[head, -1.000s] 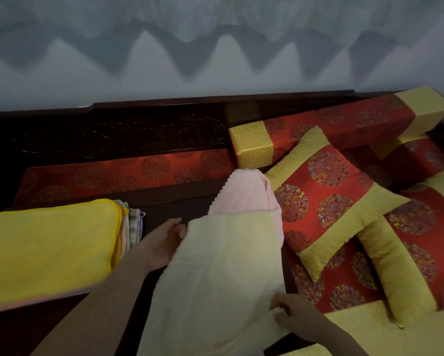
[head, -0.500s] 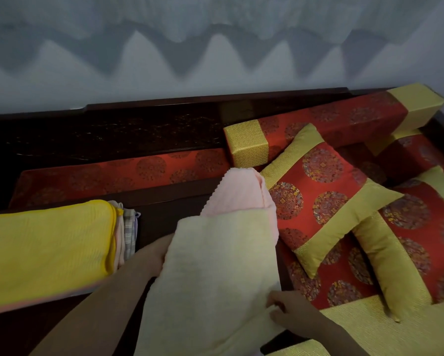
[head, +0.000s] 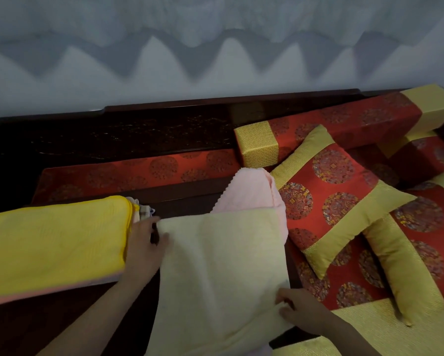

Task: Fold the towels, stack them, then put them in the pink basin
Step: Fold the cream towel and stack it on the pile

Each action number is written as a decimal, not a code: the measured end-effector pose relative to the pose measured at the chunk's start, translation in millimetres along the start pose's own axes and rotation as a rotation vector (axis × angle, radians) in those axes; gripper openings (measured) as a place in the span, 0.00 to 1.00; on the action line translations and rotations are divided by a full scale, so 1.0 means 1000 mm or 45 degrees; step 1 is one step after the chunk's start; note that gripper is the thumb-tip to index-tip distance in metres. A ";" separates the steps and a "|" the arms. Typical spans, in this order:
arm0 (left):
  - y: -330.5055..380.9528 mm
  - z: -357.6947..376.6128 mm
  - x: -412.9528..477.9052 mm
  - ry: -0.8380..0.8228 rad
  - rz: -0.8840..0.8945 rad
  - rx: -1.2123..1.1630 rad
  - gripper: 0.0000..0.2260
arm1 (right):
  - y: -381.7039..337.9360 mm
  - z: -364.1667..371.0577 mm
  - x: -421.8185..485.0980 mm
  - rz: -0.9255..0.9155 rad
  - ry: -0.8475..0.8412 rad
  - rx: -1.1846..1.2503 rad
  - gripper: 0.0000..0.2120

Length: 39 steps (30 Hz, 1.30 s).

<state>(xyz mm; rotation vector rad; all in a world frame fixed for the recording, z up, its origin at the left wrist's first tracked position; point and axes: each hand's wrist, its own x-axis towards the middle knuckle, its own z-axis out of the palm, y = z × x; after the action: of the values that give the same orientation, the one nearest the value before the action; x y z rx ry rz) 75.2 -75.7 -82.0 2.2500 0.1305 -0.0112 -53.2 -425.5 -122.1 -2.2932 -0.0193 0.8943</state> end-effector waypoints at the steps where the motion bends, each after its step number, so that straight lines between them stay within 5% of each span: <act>1: -0.001 0.002 -0.021 -0.210 0.061 0.057 0.11 | 0.001 -0.003 -0.002 -0.006 -0.017 0.015 0.06; 4: -0.041 0.019 -0.080 -1.072 0.036 0.144 0.17 | -0.006 -0.018 -0.015 -0.022 0.019 0.337 0.02; 6: -0.090 0.042 -0.106 -1.305 -0.027 0.133 0.22 | -0.014 -0.034 -0.026 -0.011 0.113 0.603 0.02; 11: -0.074 0.008 -0.107 -1.099 0.148 0.323 0.25 | -0.037 -0.065 -0.031 -0.166 0.206 0.781 0.07; 13: -0.038 -0.018 -0.082 -1.067 -0.238 -0.228 0.19 | -0.045 -0.075 -0.018 -0.166 0.328 0.789 0.05; 16: -0.017 -0.036 -0.058 -0.829 -0.126 -0.113 0.04 | -0.050 -0.092 0.014 -0.130 0.587 0.789 0.04; 22: -0.006 -0.012 0.014 -0.397 -0.168 0.083 0.05 | -0.054 -0.108 0.097 -0.071 0.823 0.551 0.09; 26: -0.014 0.021 0.032 -0.075 -0.229 0.098 0.06 | -0.047 -0.107 0.131 0.062 0.913 0.454 0.02; 29: -0.009 0.031 0.034 0.059 -0.289 -0.011 0.11 | -0.044 -0.102 0.133 0.226 0.915 0.583 0.13; 34: -0.015 0.046 0.016 -0.008 -0.681 -0.037 0.35 | -0.036 -0.091 0.122 0.370 0.872 0.805 0.19; 39: -0.010 0.036 0.009 -0.306 -1.102 -0.567 0.21 | -0.032 -0.083 0.119 0.472 0.766 0.831 0.18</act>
<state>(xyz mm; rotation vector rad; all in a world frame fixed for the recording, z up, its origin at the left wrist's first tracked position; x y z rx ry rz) 84.5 -96.1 -112.9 1.5864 0.8701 -0.6439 95.2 -420.0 -129.4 -1.8627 0.8513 0.2675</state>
